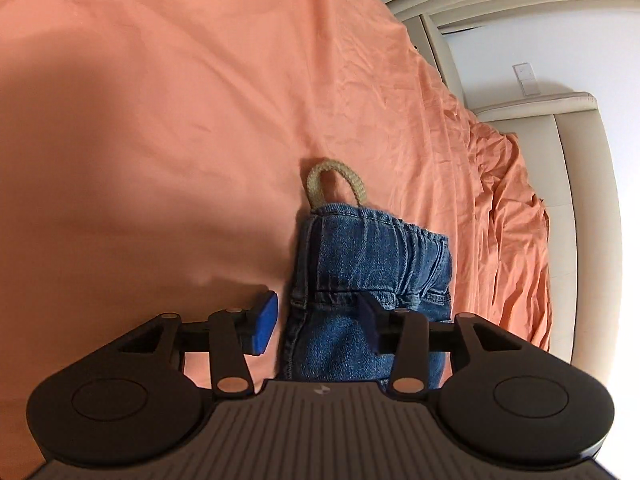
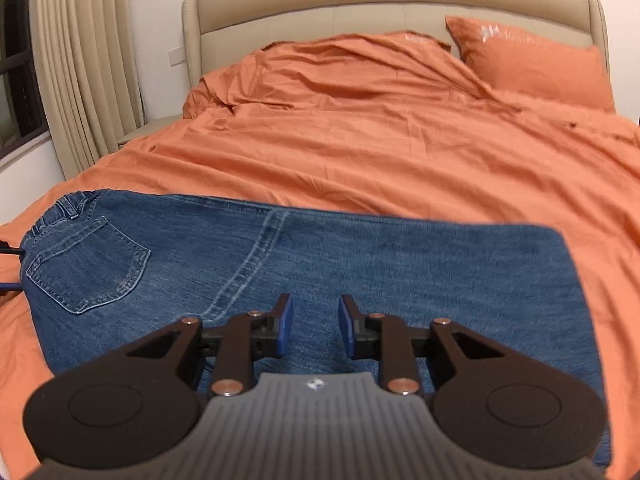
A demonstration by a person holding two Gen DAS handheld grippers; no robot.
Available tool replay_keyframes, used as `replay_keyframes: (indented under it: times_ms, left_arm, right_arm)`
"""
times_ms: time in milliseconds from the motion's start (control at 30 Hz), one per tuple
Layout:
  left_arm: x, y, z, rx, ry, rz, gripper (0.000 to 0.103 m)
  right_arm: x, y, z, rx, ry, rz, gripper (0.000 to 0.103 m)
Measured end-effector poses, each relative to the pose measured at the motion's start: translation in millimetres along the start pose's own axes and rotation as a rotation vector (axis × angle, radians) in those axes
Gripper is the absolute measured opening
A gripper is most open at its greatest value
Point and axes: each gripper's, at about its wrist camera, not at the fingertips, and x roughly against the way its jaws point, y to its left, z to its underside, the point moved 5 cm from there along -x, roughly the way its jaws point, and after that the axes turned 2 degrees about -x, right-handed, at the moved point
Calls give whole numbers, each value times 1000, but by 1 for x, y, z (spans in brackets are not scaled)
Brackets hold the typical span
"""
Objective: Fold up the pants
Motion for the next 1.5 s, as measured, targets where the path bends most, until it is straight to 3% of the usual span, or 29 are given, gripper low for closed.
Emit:
replay_keyframes:
  times_ms: [133,200,233,300,500,700,933,1100,1267,1500]
  left_arm:
    - [-9,1,3,19,-16,2,52]
    - [-2,3,4,63,-30,51,52]
    - [4,3,5,84,-35,95,57]
    - [8,-2,3,54,-48,128,61]
    - [-9,-6,9,-57,-40,-15,69]
    - [-22,-11,11,-151,-43,-80,69]
    - [-21,-23,16,-235,-49,-110,40]
    - [-11,-41,23,-317,-103,-97,26]
    - [18,-77,39,-462,-176,-2,23]
    - [64,-133,96,-807,-216,150,23]
  right_arm:
    - [-14,-6,9,9,45,-3,22]
    - [-19,-6,14,25,65,-3,22]
    - [-20,-6,16,31,68,-4,22]
    - [-22,-7,17,34,66,-12,22]
    - [-26,-6,18,28,79,-44,28]
    - [-29,-3,19,52,92,-34,29]
    - [-28,-3,20,56,94,-35,29]
    - [-26,-3,19,60,96,-34,29]
    - [-17,-5,14,40,85,-31,29]
    - [11,-9,2,-7,46,-5,29]
